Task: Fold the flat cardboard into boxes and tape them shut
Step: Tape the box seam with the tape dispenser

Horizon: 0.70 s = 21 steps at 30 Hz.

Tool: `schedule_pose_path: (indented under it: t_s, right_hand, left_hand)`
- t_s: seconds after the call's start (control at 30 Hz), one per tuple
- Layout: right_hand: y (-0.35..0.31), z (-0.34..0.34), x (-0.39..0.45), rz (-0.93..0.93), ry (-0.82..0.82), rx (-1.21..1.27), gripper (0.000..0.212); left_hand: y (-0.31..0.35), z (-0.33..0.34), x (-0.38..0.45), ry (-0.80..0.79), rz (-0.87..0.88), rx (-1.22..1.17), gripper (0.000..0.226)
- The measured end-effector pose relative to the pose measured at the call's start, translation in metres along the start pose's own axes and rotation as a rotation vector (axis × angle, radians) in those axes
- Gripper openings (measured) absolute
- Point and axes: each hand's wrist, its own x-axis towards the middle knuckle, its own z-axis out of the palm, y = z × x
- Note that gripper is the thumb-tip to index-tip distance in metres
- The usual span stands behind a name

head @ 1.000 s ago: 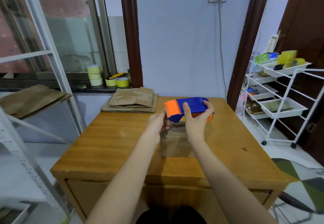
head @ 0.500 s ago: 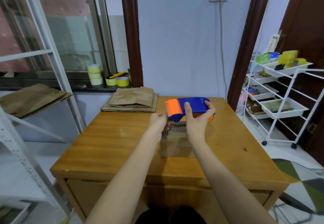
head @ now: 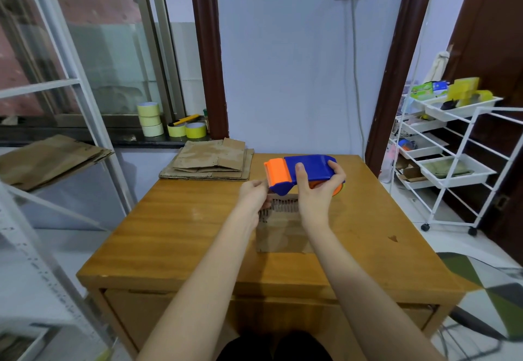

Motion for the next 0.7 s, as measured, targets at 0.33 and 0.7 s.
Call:
schedule_pose_path:
  t_s: [0.33, 0.7]
  right_hand:
    - [0.0005, 0.0010, -0.0002, 0.016, -0.002, 0.001, 0.064]
    - [-0.0025, -0.0003, -0.0004, 0.034, -0.017, 0.022, 0.064]
  left_hand:
    - [-0.0018, -0.0007, 0.0024, 0.070, -0.017, -0.027, 0.015]
    - [-0.0002, -0.0001, 0.0049, 0.062, -0.021, 0.006, 0.018]
